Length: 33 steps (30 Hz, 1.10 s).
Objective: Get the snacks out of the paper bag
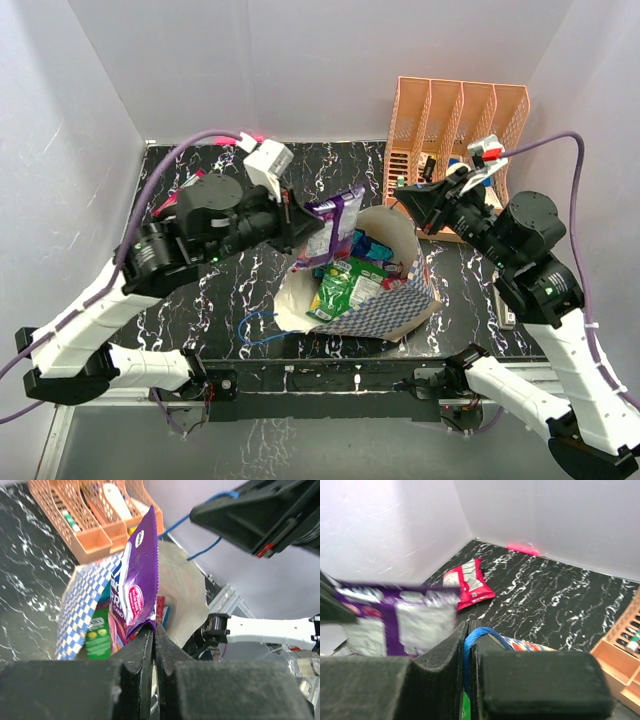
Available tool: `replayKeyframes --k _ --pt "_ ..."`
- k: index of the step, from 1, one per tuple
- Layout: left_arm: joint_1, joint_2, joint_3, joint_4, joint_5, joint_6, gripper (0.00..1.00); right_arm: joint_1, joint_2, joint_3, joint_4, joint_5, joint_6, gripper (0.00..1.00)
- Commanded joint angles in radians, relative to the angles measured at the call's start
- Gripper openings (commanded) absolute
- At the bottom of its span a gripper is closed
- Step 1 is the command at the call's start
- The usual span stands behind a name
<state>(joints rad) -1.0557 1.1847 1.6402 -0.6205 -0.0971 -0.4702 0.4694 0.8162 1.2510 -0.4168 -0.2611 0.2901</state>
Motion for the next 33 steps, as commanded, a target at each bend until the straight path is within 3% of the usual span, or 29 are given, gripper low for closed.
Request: replayKeyframes --k 1,10,17,19,23,26,33 --pt "0.003 -0.019 0.146 -0.049 -0.108 0.119 0.00 0.001 -0.071 0.003 0.118 0.143 0.005 0.07" --pt "0.003 0.072 0.309 -0.111 -0.398 0.286 0.00 0.001 -0.085 -0.004 0.111 0.171 0.004 0.07" --pt "0.042 0.107 0.251 0.002 -0.603 0.505 0.00 0.002 -0.080 0.016 0.094 0.169 -0.007 0.07" --pt "0.127 0.113 0.232 0.026 -0.569 0.511 0.00 0.001 -0.082 0.020 0.087 0.173 -0.011 0.07" --pt "0.376 0.154 0.202 0.017 -0.337 0.415 0.00 0.001 -0.084 0.022 0.088 0.174 -0.009 0.07" --pt "0.473 0.178 0.161 0.041 -0.318 0.364 0.00 0.001 -0.085 0.021 0.085 0.170 -0.010 0.07" --pt "0.867 0.211 0.024 0.117 0.028 0.061 0.00 0.001 -0.087 0.025 0.074 0.172 -0.024 0.07"
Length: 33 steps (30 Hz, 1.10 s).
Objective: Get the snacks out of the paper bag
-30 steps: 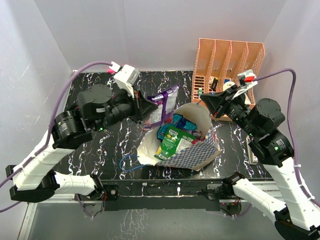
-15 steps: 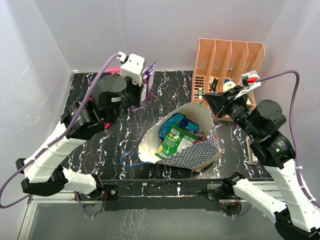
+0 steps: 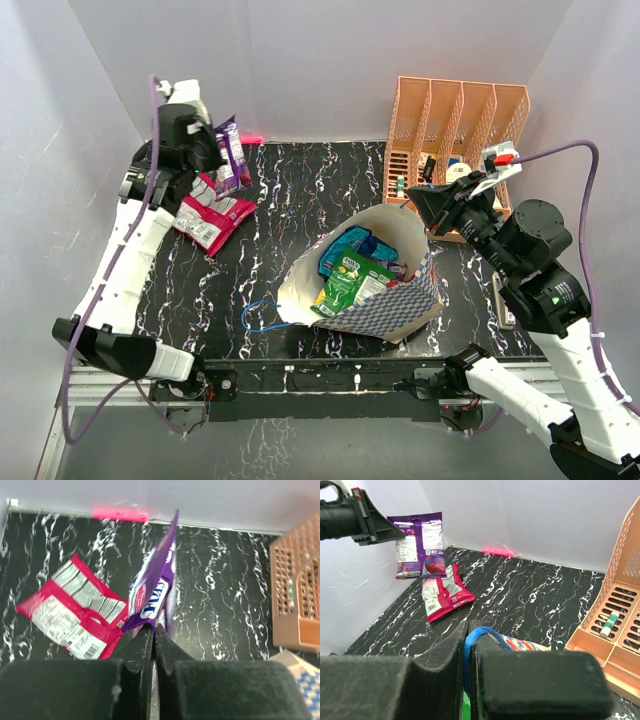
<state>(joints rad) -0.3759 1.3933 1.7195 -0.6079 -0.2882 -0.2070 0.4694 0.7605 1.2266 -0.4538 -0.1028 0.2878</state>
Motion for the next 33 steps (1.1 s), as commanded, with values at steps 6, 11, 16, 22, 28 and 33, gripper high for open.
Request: replayKeyframes --k 6,11,16,22,28,33 --pt "0.388 0.014 -0.244 0.272 0.473 -0.387 0.00 0.001 -0.029 0.045 0.106 0.010 -0.037 0.07" --pt "0.520 0.060 -0.388 0.434 0.656 -0.551 0.00 0.001 -0.030 0.043 0.105 0.006 -0.045 0.07" --pt "0.573 0.120 -0.457 0.549 0.773 -0.655 0.00 0.001 -0.030 0.045 0.100 0.015 -0.052 0.07" --pt "0.608 0.176 -0.527 0.670 0.800 -0.720 0.00 0.001 -0.029 0.040 0.104 0.013 -0.050 0.07" --pt "0.671 0.266 -0.555 0.721 0.819 -0.697 0.00 0.001 -0.029 0.052 0.092 0.016 -0.055 0.07" --pt "0.687 0.304 -0.579 0.714 0.802 -0.615 0.00 0.001 -0.026 0.059 0.086 0.019 -0.060 0.07"
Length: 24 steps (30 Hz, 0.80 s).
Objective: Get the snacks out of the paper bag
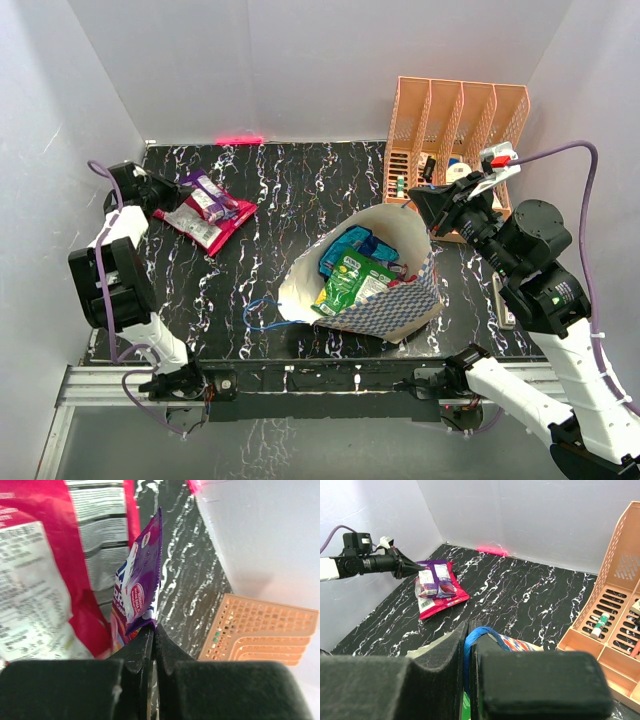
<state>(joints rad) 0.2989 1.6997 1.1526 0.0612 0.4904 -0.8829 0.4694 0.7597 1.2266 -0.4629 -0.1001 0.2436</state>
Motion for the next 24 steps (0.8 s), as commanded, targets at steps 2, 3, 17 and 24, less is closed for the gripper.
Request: replayKeyframes --k 2,3,17,24 --pt "0.014 0.006 -0.013 0.028 0.004 0.120 0.00 0.001 -0.023 0.059 0.094 0.015 -0.014 0.07" --pt "0.014 0.011 -0.009 0.012 -0.012 0.154 0.00 0.002 -0.022 0.060 0.092 0.013 -0.015 0.07" --pt "0.016 0.124 0.053 -0.111 -0.208 0.419 0.00 0.001 0.017 0.098 0.062 -0.003 -0.009 0.07" --pt "0.017 0.151 0.078 -0.143 -0.244 0.448 0.00 0.002 0.039 0.125 0.058 -0.015 -0.006 0.07"
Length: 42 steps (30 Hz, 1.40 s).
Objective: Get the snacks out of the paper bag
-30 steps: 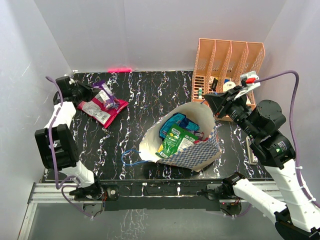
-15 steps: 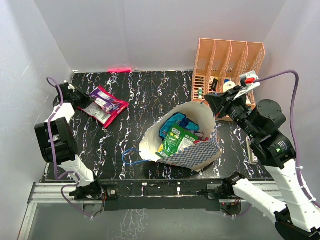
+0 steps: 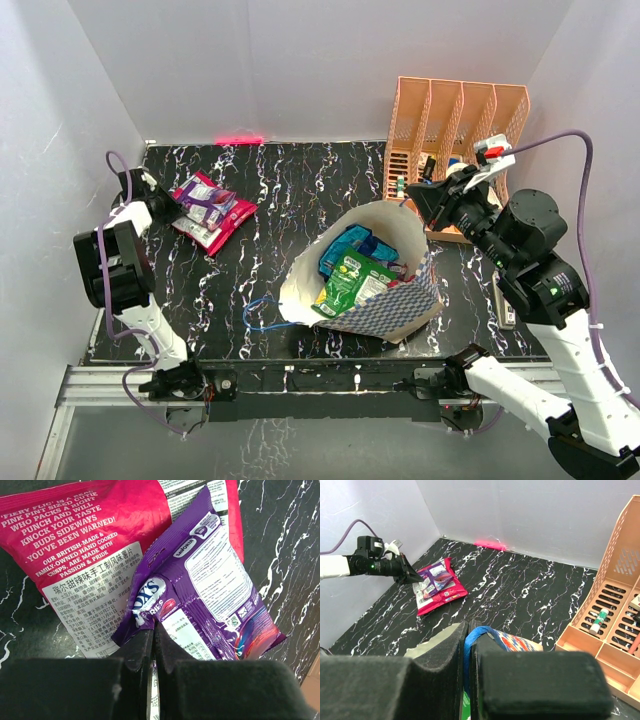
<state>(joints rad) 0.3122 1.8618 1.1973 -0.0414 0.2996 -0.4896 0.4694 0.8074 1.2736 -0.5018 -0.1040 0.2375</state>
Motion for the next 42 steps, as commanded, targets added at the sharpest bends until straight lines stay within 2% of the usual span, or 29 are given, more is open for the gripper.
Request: replayKeyframes --k 1,6,9,13,17,22,27,32,38,42 --pt "0.004 -0.017 0.031 -0.046 -0.066 0.056 0.02 0.001 -0.008 0.080 0.096 -0.012 0.000 0.07" --pt "0.004 -0.089 0.017 -0.060 -0.079 0.063 0.15 0.001 -0.013 0.069 0.097 -0.015 0.005 0.07" --pt "-0.003 -0.151 0.007 -0.085 -0.100 0.057 0.31 0.001 -0.019 0.065 0.088 -0.015 0.004 0.07" --pt "-0.108 -0.259 0.036 -0.187 -0.308 0.098 0.52 0.001 -0.021 0.065 0.076 -0.009 -0.005 0.07" --pt "-0.178 -0.388 0.013 -0.204 -0.288 0.041 0.64 0.001 -0.019 0.063 0.068 -0.013 -0.007 0.07" --pt "-0.324 -0.550 0.002 -0.209 -0.096 -0.011 0.71 0.001 -0.019 0.061 0.066 -0.012 -0.005 0.07" --pt "-0.517 -0.659 0.066 -0.316 -0.068 -0.031 0.77 0.002 -0.034 0.044 0.068 -0.010 -0.001 0.07" --pt "-0.714 -0.791 0.042 -0.309 -0.033 -0.066 0.79 0.001 -0.055 0.018 0.073 -0.008 0.003 0.07" --pt "-0.996 -0.828 0.020 -0.290 -0.060 -0.076 0.80 0.001 -0.071 0.012 0.076 0.002 0.007 0.07" --pt "-1.211 -0.791 0.007 -0.260 -0.176 -0.032 0.78 0.001 -0.073 0.014 0.076 0.010 0.008 0.07"
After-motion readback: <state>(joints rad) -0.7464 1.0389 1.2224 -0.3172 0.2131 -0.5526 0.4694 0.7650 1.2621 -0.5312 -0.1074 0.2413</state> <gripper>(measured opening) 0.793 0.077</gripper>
